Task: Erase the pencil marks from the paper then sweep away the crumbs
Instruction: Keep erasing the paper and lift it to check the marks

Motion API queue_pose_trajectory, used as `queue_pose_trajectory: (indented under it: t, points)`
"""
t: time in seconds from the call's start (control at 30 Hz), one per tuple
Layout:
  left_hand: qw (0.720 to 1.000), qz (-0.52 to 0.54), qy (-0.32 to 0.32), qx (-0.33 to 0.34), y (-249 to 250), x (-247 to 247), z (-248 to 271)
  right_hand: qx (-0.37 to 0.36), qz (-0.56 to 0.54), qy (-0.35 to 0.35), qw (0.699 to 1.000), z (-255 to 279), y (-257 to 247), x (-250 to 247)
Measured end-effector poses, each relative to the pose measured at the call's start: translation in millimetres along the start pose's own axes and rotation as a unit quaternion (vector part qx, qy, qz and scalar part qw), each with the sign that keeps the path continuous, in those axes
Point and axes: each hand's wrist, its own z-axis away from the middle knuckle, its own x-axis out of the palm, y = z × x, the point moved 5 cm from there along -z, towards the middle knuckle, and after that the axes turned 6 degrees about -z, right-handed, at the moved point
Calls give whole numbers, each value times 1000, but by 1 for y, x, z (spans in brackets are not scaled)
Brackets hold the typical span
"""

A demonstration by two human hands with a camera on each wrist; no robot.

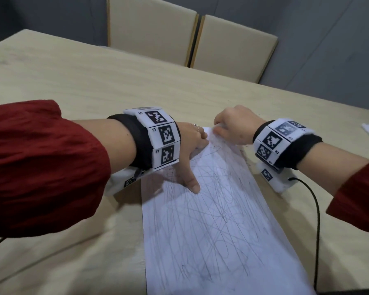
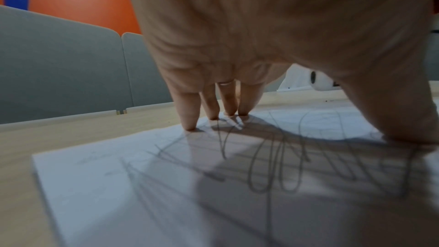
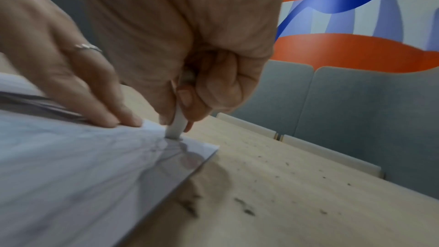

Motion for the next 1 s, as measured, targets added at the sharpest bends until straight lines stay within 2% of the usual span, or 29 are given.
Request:
queue_pose_trajectory:
  t: [0.1,0.17,0.3,0.4,0.5,0.6,0.77,0.9,1.0]
  points:
    - [1000,15,-2,6,2,-1,1,11,8,8,1000,-6,2,-3]
    - [999,19,-30,1,3,1,3,12,2,-7,1000,-2,0,0]
    - [999,18,-45,-22,4,0,0,-42,-3,-1,999,8,-4,2]
    - [998,2,-60,-25,2,3,-4,-54,-18,4,998,5,-3,-3]
    - [997,-20,-67,-17,3,3,-2,-37,38,-50,997,4,-1,-5]
    - [999,-4,-46,-19,4,2,1,-42,67,-105,991,7,-2,-2]
    - [999,32,-29,-15,1,3,-2,-84,41,-20,995,-7,-16,-10]
    - [999,44,-9,-18,1,-1,-3,-124,19,-26,992,3,-18,-6]
    - [1000,8,-24,-13,4,-3,-2,-133,31,-33,990,7,-20,0]
